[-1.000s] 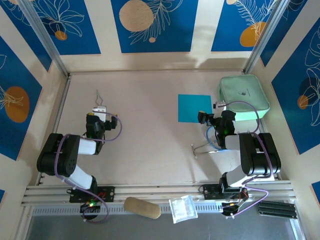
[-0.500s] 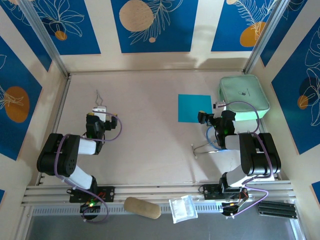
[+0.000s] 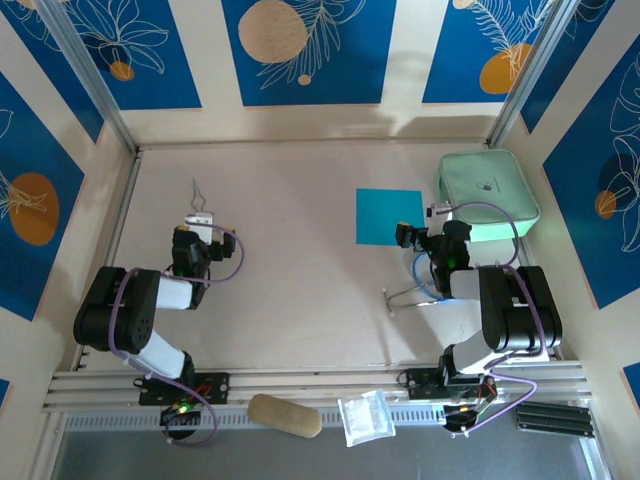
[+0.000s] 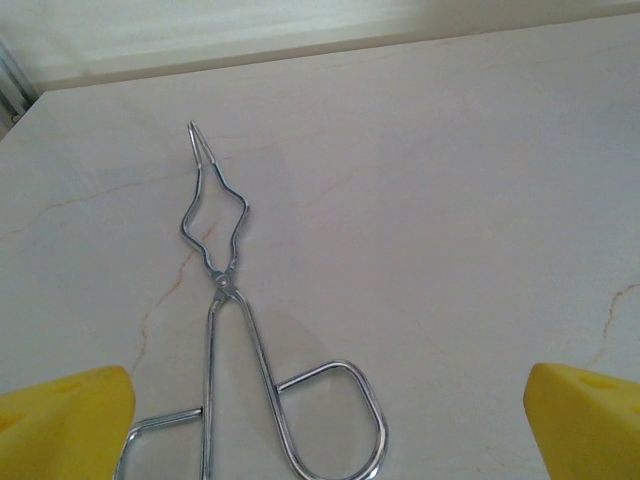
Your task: Fold a paper plane with a square sheet of paper (pick it up from the middle)
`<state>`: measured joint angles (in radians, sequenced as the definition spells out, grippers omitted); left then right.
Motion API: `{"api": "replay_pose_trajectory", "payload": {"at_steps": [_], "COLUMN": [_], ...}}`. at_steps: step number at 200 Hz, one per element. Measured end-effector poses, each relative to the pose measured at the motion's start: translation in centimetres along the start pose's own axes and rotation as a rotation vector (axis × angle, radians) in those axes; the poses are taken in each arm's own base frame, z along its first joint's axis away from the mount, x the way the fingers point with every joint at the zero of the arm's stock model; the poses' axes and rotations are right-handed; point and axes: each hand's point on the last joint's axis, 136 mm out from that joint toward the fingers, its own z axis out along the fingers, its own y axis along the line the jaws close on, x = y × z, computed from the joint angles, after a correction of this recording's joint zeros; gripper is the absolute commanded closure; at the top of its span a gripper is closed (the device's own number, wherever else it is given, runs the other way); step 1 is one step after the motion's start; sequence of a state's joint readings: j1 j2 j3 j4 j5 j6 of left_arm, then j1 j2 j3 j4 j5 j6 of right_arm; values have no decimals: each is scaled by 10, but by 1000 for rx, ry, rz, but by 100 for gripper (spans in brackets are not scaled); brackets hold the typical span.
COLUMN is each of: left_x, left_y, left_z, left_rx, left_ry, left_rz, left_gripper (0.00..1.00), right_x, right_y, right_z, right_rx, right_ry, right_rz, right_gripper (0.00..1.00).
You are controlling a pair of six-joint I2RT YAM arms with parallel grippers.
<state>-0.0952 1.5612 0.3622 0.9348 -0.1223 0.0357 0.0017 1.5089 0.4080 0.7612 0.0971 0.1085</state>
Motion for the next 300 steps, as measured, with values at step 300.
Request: {"api": "replay_pose_trajectory", "payload": {"at_steps": [300], "left_x": [-47], "left_y": [-48], "left_z": [-24], "left_rx": [227], "left_ry": [385], "left_rz": [-634], "left_gripper": [0], "right_x": [20], "right_y": [62], "right_z": [106], "right_rx": [199], "right_ry": [785], "right_rz": [540], "right_gripper": [8]}}
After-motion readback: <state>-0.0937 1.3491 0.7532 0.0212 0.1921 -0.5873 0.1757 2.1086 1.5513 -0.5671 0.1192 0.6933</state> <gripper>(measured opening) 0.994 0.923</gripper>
